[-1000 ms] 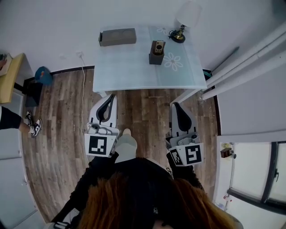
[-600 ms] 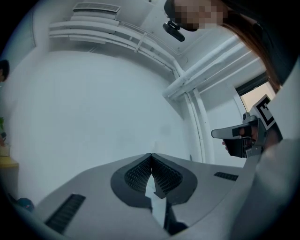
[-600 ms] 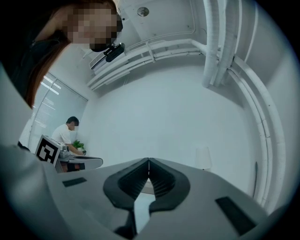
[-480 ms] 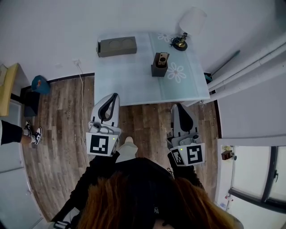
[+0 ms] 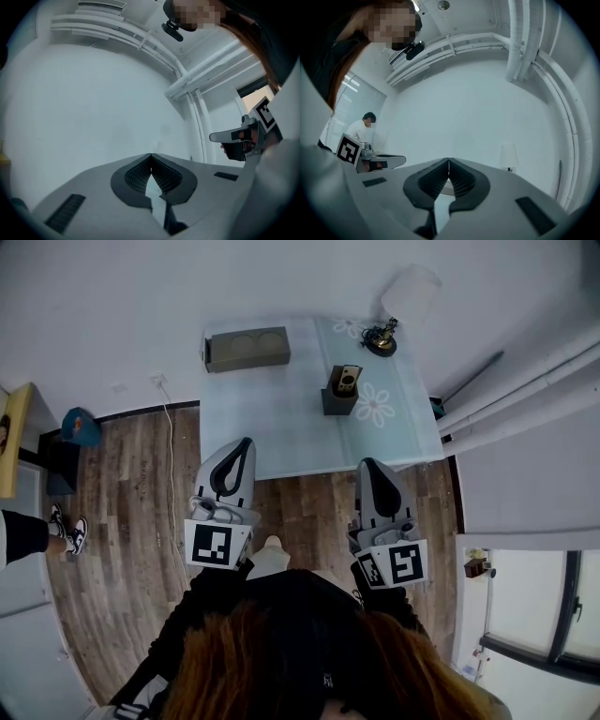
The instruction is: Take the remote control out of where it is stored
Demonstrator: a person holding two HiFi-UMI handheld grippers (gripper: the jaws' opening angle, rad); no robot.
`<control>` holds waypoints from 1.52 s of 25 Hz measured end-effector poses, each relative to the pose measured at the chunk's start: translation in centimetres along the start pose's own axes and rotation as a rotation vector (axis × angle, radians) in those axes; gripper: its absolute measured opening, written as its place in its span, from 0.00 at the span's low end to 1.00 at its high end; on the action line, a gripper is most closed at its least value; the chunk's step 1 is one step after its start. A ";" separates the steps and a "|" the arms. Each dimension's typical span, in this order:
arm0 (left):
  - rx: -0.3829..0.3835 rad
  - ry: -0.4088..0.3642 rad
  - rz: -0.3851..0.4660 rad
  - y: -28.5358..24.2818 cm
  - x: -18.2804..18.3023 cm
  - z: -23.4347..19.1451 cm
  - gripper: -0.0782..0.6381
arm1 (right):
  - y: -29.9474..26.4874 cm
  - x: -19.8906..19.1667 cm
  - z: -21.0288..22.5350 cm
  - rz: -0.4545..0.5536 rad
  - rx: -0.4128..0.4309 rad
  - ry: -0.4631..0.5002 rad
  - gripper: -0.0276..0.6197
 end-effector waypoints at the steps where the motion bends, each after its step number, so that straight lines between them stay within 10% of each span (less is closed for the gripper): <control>1: 0.000 0.002 0.002 -0.1 -0.1 -0.2 0.11 | -0.1 -0.2 -0.1 -0.004 0.001 0.000 0.06; 21: 0.018 -0.010 -0.019 -0.5 -0.6 -1.1 0.11 | -2.5 -1.4 0.2 -0.035 0.030 -0.022 0.06; 38: 0.103 -0.025 -0.058 -7.7 -1.9 -0.5 0.11 | -9.2 -3.0 8.9 -0.021 0.091 -0.041 0.06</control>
Point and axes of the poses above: the fingertips, and each gripper's own axes: y backward along the fingers, z to its right, x out of its top, the point moved 9 cm from there along y, backward along the fingers, and after that the axes turned 6 degrees about z, right-handed, at the moved point
